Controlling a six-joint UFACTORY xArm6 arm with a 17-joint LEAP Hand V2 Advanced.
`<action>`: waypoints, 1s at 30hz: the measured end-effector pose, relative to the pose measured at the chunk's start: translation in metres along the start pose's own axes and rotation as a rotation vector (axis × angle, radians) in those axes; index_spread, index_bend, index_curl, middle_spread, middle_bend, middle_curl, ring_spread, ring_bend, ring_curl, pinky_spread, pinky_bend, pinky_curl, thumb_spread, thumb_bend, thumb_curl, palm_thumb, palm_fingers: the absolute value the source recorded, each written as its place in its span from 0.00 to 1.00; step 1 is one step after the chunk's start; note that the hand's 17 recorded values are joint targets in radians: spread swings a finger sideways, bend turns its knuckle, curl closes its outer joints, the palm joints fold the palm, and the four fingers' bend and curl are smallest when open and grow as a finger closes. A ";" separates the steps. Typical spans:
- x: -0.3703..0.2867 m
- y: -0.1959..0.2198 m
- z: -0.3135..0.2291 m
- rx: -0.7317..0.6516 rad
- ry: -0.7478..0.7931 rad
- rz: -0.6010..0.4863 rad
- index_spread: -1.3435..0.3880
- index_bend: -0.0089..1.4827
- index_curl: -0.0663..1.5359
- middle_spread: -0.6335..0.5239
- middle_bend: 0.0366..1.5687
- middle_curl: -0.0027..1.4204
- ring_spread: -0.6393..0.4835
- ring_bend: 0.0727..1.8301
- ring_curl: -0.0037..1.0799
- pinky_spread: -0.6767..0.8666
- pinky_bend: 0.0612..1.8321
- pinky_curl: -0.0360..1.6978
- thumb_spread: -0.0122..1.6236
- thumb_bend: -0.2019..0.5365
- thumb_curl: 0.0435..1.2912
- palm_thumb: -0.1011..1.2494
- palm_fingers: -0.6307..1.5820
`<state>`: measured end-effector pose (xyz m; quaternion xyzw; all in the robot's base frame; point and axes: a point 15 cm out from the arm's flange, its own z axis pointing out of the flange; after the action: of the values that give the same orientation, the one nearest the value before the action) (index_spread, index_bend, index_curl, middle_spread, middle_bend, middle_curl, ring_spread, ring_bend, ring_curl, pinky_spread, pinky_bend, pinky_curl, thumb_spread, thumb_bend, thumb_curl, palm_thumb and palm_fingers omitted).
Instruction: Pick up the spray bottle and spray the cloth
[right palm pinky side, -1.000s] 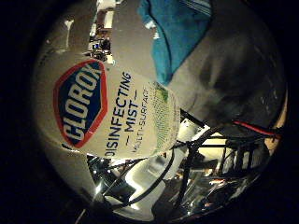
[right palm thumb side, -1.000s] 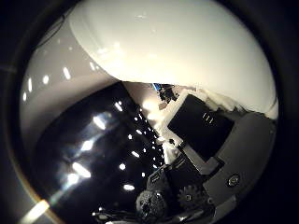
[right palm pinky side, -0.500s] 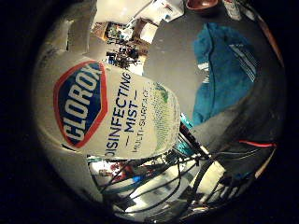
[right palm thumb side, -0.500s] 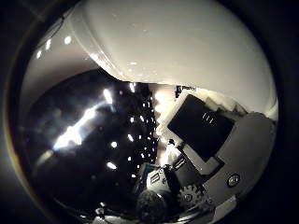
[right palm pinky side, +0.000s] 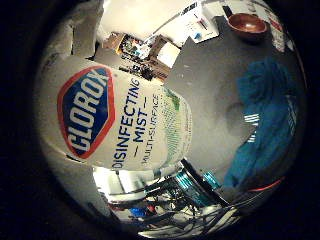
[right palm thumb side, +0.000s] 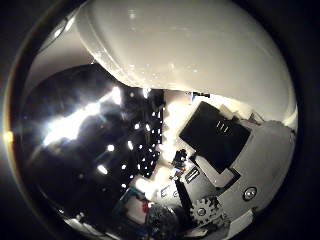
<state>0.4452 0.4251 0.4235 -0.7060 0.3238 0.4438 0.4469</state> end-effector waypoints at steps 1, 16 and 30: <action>0.007 -0.001 0.013 -0.002 0.011 -0.005 0.64 0.70 0.54 0.48 0.85 0.45 0.44 0.81 0.54 0.31 0.53 0.81 0.40 0.24 0.67 0.76 0.82; 0.067 0.013 0.123 -0.086 0.047 -0.039 0.65 0.71 0.54 0.48 0.86 0.45 0.44 0.81 0.54 0.31 0.51 0.83 0.41 0.24 0.66 0.75 0.82; 0.113 0.013 0.119 -0.090 0.073 0.006 0.65 0.71 0.54 0.48 0.86 0.45 0.44 0.80 0.54 0.31 0.51 0.83 0.43 0.23 0.64 0.71 0.81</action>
<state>0.4383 0.5227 0.2910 -0.7403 0.3216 0.4330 0.4013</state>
